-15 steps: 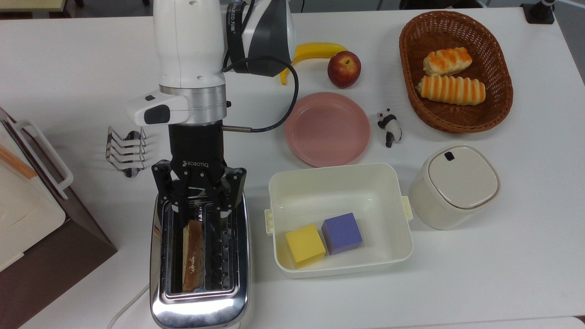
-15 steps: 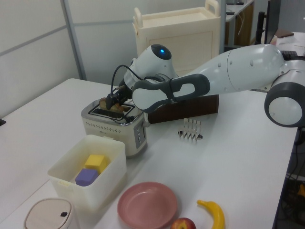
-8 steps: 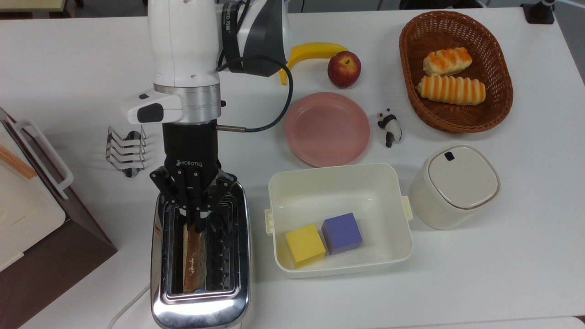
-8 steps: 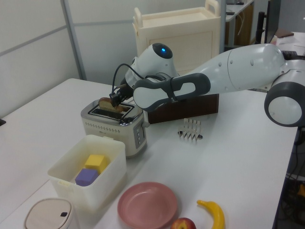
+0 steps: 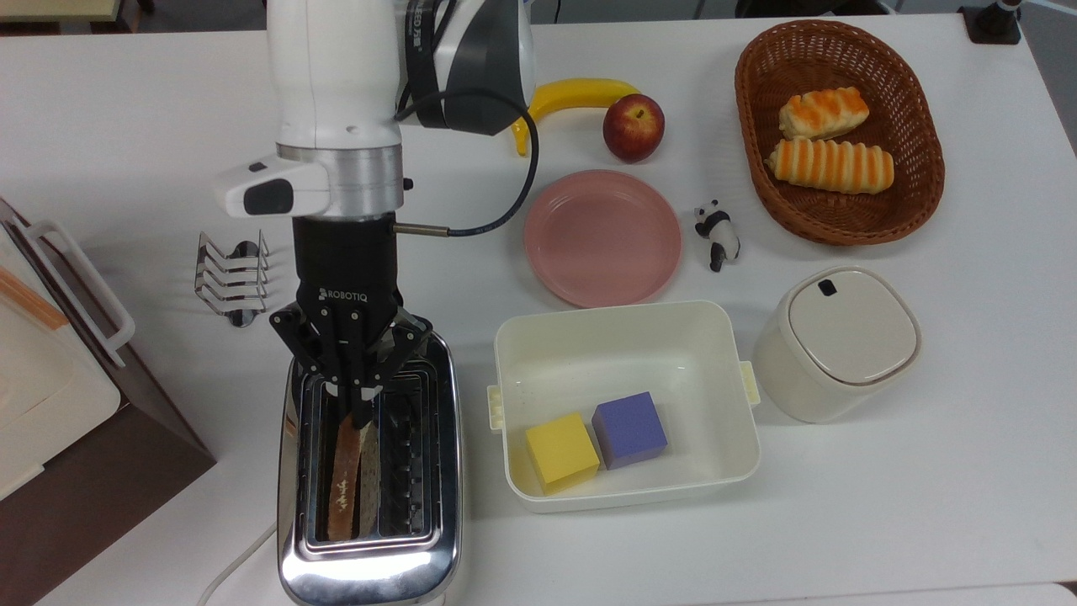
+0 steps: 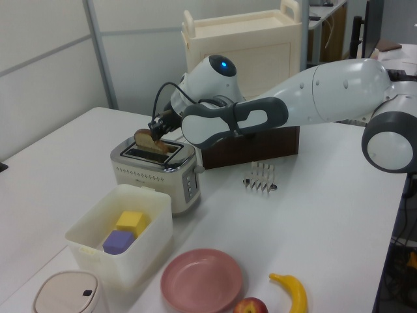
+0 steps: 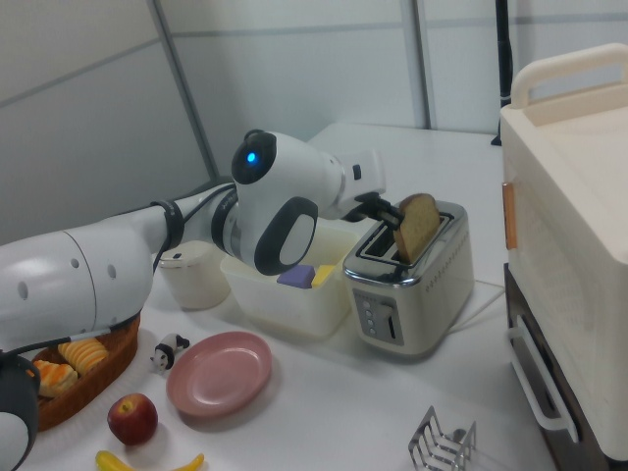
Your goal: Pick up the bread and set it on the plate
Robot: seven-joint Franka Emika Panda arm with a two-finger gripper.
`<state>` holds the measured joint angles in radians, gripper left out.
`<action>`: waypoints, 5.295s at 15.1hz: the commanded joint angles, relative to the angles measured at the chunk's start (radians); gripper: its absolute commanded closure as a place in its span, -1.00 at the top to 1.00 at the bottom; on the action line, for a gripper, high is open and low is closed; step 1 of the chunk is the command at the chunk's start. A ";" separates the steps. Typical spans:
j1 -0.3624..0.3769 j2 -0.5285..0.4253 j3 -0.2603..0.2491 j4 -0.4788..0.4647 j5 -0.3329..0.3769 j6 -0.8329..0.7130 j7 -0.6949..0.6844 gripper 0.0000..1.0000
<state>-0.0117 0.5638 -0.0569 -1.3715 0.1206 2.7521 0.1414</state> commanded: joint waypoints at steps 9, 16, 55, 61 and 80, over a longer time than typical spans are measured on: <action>0.000 -0.140 -0.009 -0.011 0.024 0.020 0.104 -1.00; -0.014 -0.265 -0.011 -0.014 0.042 -0.194 0.093 -1.00; 0.334 -0.179 0.002 -0.129 -0.001 -1.005 -0.151 0.27; 0.331 -0.186 -0.007 -0.117 -0.006 -1.019 -0.138 1.00; 0.021 -0.335 -0.066 -0.055 -0.153 -1.103 -0.187 1.00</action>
<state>0.0158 0.2540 -0.1159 -1.4157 -0.0194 1.6514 -0.0352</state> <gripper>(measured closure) 0.000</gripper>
